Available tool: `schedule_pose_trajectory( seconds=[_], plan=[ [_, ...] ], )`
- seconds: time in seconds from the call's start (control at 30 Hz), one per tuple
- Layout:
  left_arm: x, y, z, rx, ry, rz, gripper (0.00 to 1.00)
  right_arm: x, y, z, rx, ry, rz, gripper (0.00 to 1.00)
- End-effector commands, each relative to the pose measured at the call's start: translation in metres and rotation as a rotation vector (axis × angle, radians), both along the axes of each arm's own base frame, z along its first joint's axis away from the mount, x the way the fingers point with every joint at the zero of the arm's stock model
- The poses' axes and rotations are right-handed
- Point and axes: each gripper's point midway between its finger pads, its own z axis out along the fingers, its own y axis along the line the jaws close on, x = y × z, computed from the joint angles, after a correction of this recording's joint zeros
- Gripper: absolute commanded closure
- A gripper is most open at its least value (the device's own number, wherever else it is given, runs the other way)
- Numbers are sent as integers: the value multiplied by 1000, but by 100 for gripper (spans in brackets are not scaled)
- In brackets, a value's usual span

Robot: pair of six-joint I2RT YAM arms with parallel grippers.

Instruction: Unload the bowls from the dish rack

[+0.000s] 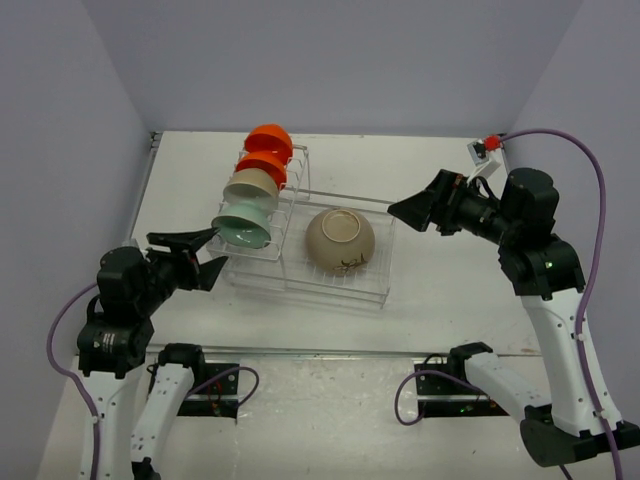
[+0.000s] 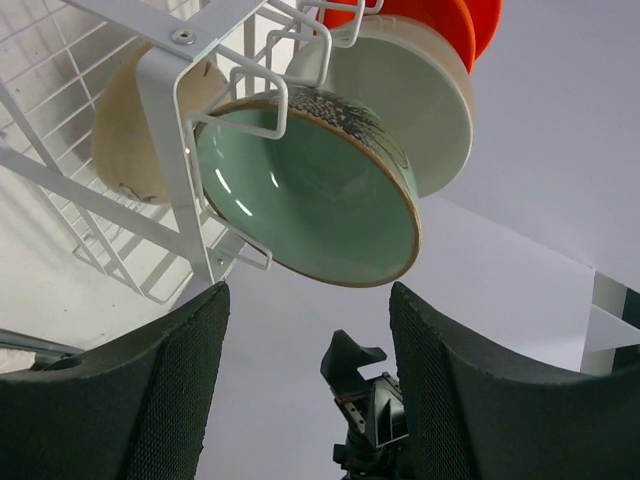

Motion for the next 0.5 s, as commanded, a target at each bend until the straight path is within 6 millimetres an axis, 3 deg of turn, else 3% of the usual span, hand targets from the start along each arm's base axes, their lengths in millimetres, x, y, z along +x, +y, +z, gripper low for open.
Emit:
schedule_pose_trajectory(
  seconds=[0.0,0.2,0.47],
  plan=[
    [13,-5,13,-32,-48,-20,34,0,-1,4,-6,-31,-2,1],
    [31,-7,20,-35,-88,-28,34,-2,-2,4,-13,-34,-3,1],
    [38,-9,28,-30,-110,-36,34,-1,-4,4,-22,-42,-14,1]
  ],
)
